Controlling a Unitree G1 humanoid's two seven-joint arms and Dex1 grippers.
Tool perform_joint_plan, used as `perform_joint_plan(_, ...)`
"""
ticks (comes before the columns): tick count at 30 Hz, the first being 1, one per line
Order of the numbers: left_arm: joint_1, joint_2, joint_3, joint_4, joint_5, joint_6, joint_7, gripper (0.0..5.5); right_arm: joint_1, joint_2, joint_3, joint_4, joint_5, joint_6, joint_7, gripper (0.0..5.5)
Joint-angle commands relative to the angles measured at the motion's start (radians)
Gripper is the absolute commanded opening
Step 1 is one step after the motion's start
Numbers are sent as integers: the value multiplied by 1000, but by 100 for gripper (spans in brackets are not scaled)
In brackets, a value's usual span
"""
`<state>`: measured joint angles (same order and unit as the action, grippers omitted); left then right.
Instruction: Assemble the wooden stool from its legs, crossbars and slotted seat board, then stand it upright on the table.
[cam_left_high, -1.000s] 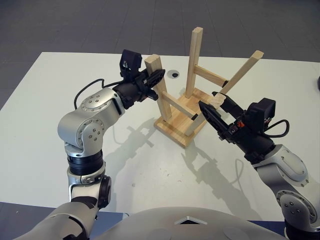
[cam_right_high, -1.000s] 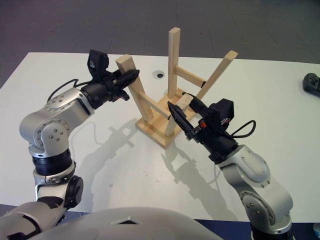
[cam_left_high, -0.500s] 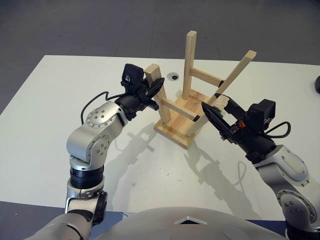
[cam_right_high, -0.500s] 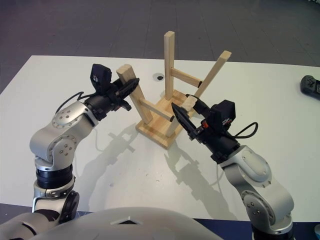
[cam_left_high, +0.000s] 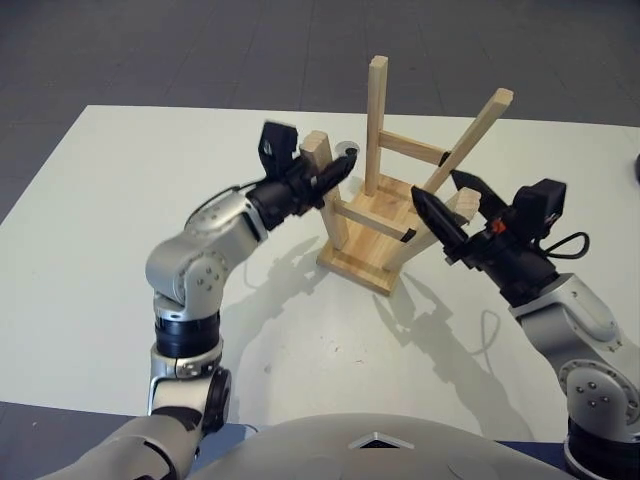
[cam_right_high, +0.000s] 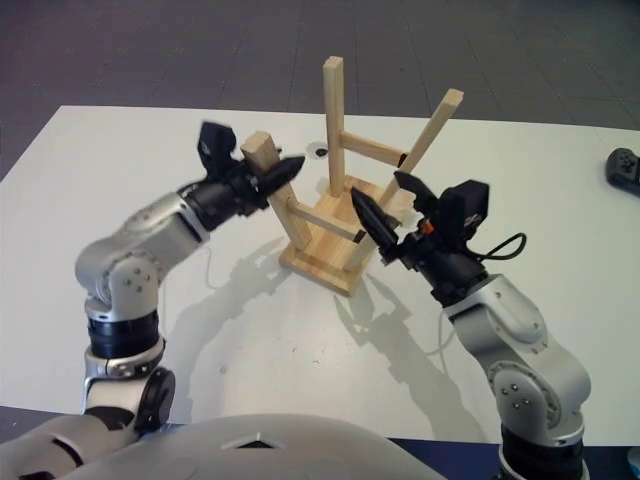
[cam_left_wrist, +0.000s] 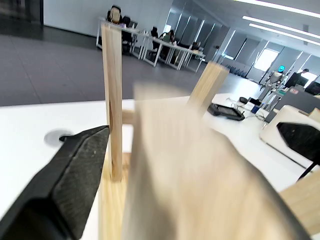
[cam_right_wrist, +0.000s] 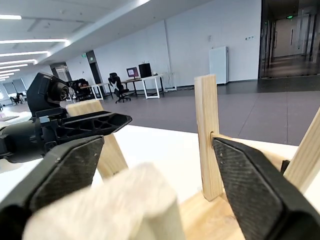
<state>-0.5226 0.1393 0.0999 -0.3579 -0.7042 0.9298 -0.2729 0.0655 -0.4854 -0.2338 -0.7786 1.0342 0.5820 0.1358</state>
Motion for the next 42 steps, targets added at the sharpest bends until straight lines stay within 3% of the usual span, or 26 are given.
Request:
perform_joint_plan(1,-133,2,106,37,-171,57,-24,373,-103,-15,-77,50,149,7,-61,481)
perform_joint_plan(5,-299,13,212,97,-340,70,20,444,-246,-29,-126,54,340,-24,-195,540)
perform_joint_plan(9,-420,29,234,149,-386,26,52,515,-358,-36,-112,20,519,-76,-338,508)
perform_joint_plan(14,-343,68,41,190,-159,-83,-23,440,-327,-83,-33,36,413,-26,-373,428)
perform_joint_plan(17,-308,91,-3,212,-97,-122,-81,386,-290,-103,9,32,350,4,-371,376)
perform_joint_plan(24,-274,87,-9,267,-53,-149,-124,272,-247,-97,45,20,293,15,-361,266)
perform_joint_plan(35,-363,53,52,269,-83,-155,-82,89,-362,-118,11,41,292,6,-375,91)
perform_joint_plan(40,-301,24,20,246,-72,-143,-64,11,-294,-104,60,26,283,38,-389,15)
perform_joint_plan(42,-279,13,11,235,-72,-137,-55,3,-274,-94,83,19,278,45,-397,5)
